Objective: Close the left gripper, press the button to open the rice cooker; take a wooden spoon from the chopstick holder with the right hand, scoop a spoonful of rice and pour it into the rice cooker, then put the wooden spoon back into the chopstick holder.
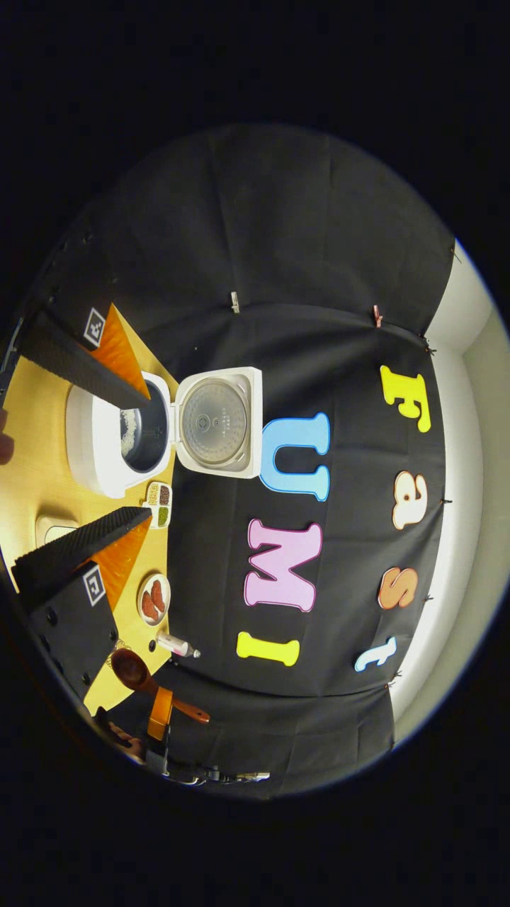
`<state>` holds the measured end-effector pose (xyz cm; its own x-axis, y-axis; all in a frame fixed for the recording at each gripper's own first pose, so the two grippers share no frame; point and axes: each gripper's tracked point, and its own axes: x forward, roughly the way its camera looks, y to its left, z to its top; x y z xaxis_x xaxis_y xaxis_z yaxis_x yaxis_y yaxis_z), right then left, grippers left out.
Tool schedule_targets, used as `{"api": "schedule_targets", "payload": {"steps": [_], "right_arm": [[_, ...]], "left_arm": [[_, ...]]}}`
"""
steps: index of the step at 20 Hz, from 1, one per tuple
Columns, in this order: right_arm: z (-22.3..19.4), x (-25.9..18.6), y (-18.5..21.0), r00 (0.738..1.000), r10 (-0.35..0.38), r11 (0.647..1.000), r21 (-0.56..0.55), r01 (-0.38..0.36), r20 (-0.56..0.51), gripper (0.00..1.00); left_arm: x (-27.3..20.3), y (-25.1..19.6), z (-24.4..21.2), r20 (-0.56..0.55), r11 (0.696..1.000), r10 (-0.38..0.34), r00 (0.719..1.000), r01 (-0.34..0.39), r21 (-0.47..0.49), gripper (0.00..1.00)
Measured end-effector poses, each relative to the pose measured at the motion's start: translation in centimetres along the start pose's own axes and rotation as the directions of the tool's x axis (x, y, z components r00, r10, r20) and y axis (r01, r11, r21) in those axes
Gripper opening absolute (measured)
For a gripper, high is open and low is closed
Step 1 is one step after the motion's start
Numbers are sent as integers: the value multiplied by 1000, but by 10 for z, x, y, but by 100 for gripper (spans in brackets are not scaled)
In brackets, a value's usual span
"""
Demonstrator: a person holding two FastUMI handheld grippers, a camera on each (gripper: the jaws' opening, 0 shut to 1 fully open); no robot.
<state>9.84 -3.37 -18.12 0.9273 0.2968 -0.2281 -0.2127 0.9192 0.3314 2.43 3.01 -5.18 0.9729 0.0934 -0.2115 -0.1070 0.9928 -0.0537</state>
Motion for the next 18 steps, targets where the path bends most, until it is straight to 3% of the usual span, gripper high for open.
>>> {"api": "schedule_targets", "payload": {"steps": [4, 9, 14, 18], "right_arm": [[-47, 16, 49, 998, -29, 991, -132, 22, -53, 8], [-103, 41, 59, 982, -158, 938, -326, 115, -107, 9], [-159, 59, 48, 947, -258, 899, -406, 163, -193, 9], [-178, 68, 32, 913, -346, 894, -372, 251, -216, 9]], "left_arm": [[10, 18, 0, -1, 999, -51, 999, 51, 2, 96], [21, 32, 4, 15, 993, -112, 994, 111, 42, 96], [26, 33, -1, 10, 983, -185, 983, 185, 17, 95], [33, 39, -8, -7, 975, -221, 975, 221, 9, 96]]}}
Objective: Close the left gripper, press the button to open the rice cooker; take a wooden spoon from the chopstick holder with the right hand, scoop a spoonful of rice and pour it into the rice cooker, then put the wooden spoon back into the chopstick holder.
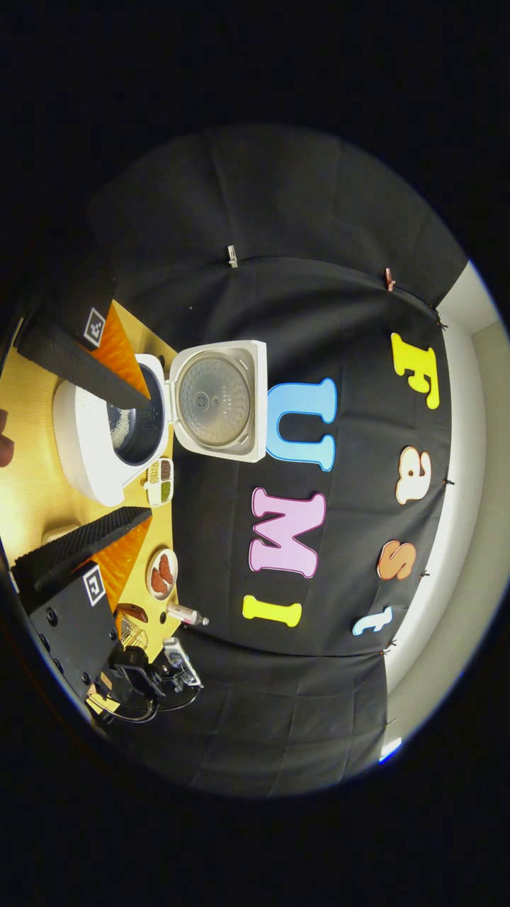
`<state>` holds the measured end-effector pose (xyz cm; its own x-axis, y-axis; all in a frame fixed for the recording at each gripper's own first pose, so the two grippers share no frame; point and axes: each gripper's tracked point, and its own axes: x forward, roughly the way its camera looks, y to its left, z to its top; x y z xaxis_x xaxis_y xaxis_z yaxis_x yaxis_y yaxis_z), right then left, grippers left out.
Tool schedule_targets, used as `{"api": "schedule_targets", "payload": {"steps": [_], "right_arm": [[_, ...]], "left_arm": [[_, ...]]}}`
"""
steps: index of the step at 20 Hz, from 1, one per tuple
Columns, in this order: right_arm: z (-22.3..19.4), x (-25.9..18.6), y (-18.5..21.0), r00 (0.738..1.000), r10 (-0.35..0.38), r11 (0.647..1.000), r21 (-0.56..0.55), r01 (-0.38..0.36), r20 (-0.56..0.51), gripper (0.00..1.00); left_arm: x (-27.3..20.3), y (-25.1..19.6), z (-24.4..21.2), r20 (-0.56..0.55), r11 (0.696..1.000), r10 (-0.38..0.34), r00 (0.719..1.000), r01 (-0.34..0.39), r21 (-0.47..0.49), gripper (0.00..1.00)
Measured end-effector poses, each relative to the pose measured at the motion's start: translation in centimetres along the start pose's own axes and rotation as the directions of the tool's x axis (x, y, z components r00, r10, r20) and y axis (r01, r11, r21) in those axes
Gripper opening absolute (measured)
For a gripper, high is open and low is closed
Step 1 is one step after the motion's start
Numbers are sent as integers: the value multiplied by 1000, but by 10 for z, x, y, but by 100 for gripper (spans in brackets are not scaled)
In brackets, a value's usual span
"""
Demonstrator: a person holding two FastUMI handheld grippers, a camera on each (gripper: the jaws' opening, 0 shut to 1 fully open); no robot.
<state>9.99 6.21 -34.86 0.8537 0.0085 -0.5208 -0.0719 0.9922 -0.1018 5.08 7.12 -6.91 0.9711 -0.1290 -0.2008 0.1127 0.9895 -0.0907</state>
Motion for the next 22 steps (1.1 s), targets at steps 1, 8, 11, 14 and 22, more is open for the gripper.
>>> {"api": "schedule_targets", "payload": {"steps": [1, 8, 11, 14, 22], "right_arm": [[0, 2, 2, 1000, -9, 999, 40, 9, -4, 9], [-13, 0, 36, 996, 77, 923, 382, -50, -54, 9], [-14, 0, 36, 993, 98, 855, 515, -54, -58, 9], [-19, -3, 28, 991, 126, 776, 627, -65, -54, 9], [-16, -27, -6, 987, 156, 572, 811, -123, 40, 9]], "left_arm": [[1, 2, -1, -3, 1000, -6, 1000, 6, -6, 96], [10, 26, -3, -7, 1000, -3, 1000, 3, -16, 95], [12, 31, -1, -5, 1000, 2, 1000, -2, -12, 96], [9, 31, -1, 0, 1000, 3, 1000, -3, -12, 96], [-6, 28, 4, 9, 1000, 24, 1000, -24, -8, 96]]}}
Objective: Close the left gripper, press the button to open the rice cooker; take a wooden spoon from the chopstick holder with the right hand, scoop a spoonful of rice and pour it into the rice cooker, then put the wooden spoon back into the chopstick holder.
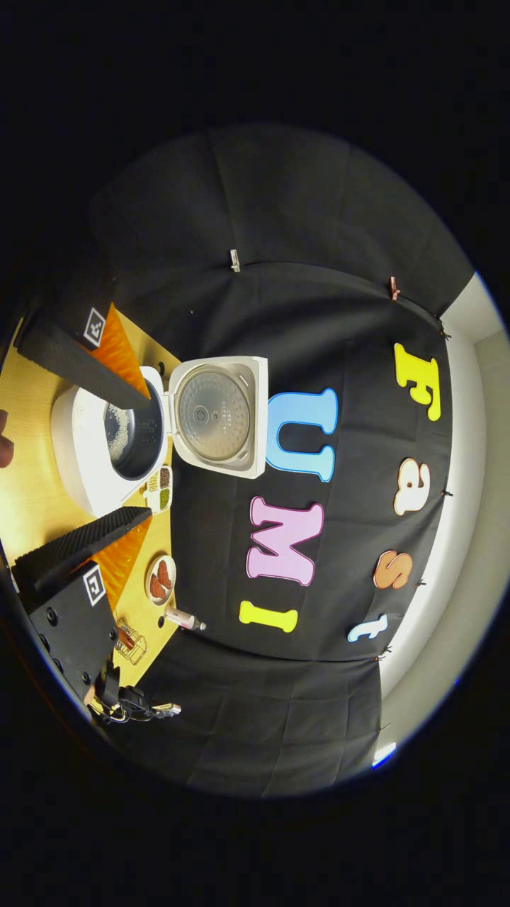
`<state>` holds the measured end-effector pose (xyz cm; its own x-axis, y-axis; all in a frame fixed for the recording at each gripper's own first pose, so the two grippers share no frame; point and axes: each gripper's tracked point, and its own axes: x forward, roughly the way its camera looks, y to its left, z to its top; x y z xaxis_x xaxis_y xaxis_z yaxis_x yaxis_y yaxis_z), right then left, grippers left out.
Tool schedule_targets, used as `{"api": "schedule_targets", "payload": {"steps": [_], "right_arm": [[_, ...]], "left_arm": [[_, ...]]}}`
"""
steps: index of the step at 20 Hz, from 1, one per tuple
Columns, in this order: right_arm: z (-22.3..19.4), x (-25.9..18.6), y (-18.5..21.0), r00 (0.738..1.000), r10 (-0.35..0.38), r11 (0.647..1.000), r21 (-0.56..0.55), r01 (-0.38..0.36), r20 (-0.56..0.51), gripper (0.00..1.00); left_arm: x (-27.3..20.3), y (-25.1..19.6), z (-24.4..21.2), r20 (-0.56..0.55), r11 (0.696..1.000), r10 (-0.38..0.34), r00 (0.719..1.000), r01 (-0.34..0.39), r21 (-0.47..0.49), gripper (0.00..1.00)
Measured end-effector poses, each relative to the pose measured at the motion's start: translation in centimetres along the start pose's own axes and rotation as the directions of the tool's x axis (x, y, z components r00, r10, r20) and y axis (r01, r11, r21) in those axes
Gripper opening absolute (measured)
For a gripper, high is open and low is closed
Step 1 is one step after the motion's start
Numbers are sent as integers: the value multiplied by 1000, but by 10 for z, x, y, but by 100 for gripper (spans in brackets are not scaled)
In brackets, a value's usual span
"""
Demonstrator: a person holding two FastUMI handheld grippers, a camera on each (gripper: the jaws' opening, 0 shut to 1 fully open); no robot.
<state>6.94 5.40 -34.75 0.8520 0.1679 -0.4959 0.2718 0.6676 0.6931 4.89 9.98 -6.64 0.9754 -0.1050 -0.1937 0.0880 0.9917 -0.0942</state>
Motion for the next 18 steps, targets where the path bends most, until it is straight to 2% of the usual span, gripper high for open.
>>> {"api": "schedule_targets", "payload": {"steps": [5, 9, 15, 18], "right_arm": [[26, -18, 6, 998, 47, 992, 119, -51, 36, 8], [38, -27, 23, 994, 105, 971, 215, -107, 21, 8], [54, -42, 61, 979, 200, 928, 317, -198, 25, 8], [58, -47, 91, 972, 233, 914, 333, -231, 33, 8]], "left_arm": [[-10, -7, 3, 10, 1000, 8, 1000, -9, 3, 96], [-20, -13, -1, 7, 1000, 14, 1000, -14, -9, 96], [-33, -11, -2, 7, 999, 31, 1000, -30, -13, 96], [-41, -9, -4, 12, 999, 36, 999, -36, -10, 96]]}}
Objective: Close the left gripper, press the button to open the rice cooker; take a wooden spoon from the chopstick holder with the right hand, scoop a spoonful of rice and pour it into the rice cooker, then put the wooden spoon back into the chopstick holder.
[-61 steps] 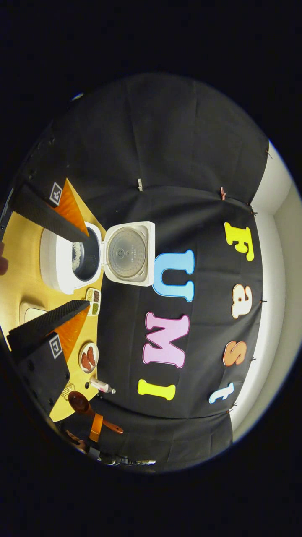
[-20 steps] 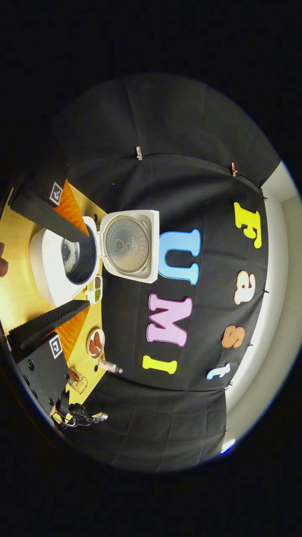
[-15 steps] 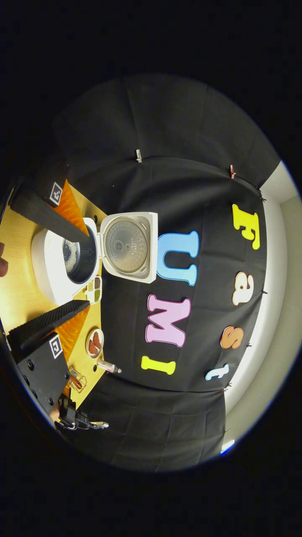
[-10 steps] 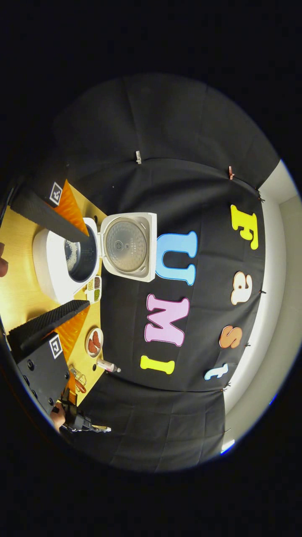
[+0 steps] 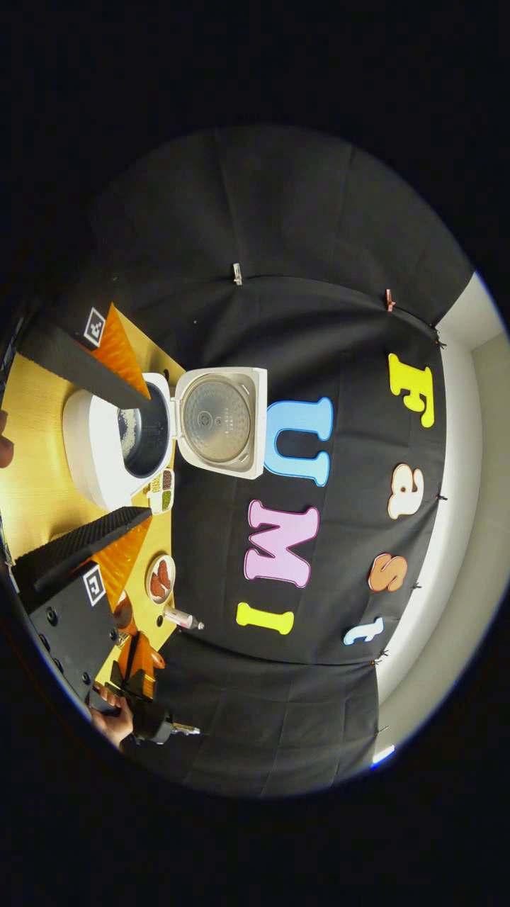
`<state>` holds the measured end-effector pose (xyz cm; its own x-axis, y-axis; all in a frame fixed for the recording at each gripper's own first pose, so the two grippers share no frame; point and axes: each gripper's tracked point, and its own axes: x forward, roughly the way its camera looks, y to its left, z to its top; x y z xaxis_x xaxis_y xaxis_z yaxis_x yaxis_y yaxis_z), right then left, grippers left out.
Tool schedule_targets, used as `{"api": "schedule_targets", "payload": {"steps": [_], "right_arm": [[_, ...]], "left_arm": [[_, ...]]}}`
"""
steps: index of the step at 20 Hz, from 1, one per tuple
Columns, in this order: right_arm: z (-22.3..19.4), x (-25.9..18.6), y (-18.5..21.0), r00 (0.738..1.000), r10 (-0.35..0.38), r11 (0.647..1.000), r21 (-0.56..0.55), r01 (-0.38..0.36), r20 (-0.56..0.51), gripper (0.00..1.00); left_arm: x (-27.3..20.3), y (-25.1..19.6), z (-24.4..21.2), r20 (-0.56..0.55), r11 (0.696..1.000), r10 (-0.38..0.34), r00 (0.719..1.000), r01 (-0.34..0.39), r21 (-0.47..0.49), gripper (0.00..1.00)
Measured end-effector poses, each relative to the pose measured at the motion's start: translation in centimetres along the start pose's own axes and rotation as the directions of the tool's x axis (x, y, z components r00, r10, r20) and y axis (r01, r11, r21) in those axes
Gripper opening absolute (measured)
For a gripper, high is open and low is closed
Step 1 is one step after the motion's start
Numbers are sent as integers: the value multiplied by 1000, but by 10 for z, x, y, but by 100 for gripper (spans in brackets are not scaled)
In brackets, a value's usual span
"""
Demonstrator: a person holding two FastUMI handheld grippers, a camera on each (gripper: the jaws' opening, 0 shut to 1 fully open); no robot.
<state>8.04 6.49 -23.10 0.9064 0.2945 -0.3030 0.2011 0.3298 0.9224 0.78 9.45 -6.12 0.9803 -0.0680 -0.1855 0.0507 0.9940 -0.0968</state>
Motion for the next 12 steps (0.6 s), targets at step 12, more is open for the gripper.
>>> {"api": "schedule_targets", "payload": {"steps": [12], "right_arm": [[-54, 55, 151, 984, 163, 985, -38, -166, -71, 8]], "left_arm": [[-6, 3, -8, -5, 999, -20, 1000, 20, -25, 96]]}}
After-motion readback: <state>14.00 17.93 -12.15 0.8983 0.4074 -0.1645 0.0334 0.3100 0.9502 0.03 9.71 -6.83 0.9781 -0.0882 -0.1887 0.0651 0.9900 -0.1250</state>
